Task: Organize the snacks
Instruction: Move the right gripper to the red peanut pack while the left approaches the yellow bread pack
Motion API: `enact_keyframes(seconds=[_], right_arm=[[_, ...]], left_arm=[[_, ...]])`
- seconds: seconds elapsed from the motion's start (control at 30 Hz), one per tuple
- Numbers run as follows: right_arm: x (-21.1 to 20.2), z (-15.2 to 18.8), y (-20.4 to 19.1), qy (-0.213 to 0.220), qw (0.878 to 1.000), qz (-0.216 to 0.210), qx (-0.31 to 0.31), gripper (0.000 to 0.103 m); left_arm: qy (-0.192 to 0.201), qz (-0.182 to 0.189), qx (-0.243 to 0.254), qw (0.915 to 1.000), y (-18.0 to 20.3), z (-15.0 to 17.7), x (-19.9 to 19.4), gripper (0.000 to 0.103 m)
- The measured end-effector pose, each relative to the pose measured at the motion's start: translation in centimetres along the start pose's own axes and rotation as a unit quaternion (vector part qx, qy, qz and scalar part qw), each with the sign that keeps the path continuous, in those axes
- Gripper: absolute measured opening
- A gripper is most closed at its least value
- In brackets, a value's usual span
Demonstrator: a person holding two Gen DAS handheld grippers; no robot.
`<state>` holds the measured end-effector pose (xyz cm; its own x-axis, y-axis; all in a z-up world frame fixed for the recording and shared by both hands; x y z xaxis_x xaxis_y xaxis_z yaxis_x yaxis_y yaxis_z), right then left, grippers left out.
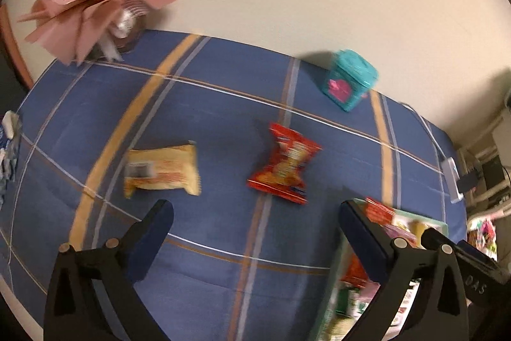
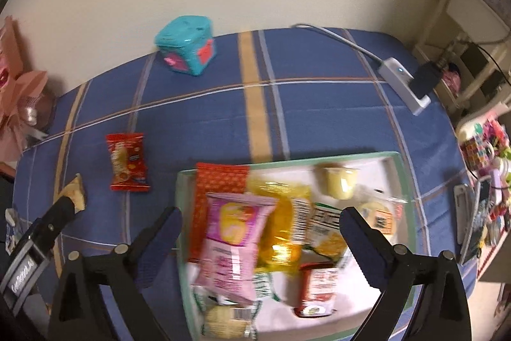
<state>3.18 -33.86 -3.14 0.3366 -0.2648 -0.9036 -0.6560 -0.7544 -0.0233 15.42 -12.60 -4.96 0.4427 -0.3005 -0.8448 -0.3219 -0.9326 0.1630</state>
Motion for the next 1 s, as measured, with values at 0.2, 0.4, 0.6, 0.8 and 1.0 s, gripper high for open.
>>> enact_keyframes(seconds=[0.2, 0.4, 0.6, 0.8, 1.0], right_arm=[[0.5, 0.1, -6.3, 0.020, 0.998, -0.051, -0.036, 0.101], [2.2, -0.2, -11.7, 0.038, 0.994, -0.081, -0.065, 0.100], [5.4, -0.3, -14.8, 0.036, 0.993, -0.080, -0.081, 0.100], [8.9, -0.9, -15.8, 0.024, 0.994, -0.066, -0.082, 0.097], [11.2, -1.6, -16.8, 0.017, 0.994, -0.067, -0.091, 0.075]], left_arm=[[0.010, -0.025, -0.047, 0.9985, -6.1, -1.3, 0.3, 0.103], [0.007, -0.025, -0.084, 0.9961, -9.8, -1.8, 2.3, 0.103], [-0.007, -0.015, -0.090, 0.9958, -10.3, -1.4, 5.3, 0.103], [-0.006, -0.004, -0.100, 0.9950, -9.9, -1.6, 7.6, 0.102], [-0.009, -0.007, -0.096, 0.9953, -10.1, -1.6, 9.8, 0.101]])
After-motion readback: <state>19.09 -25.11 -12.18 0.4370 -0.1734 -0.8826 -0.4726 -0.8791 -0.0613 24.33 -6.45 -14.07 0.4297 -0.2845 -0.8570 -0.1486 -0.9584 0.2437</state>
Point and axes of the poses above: each gripper's, at about its wrist camera, not at the fingertips, and x roughly the way its jaws point, y to its right, z to its underside, the point moved 8 cm from there along x, roughly the way its jaws point, and after that the axes turned 5 degrees about y, right-handed, at the moved point
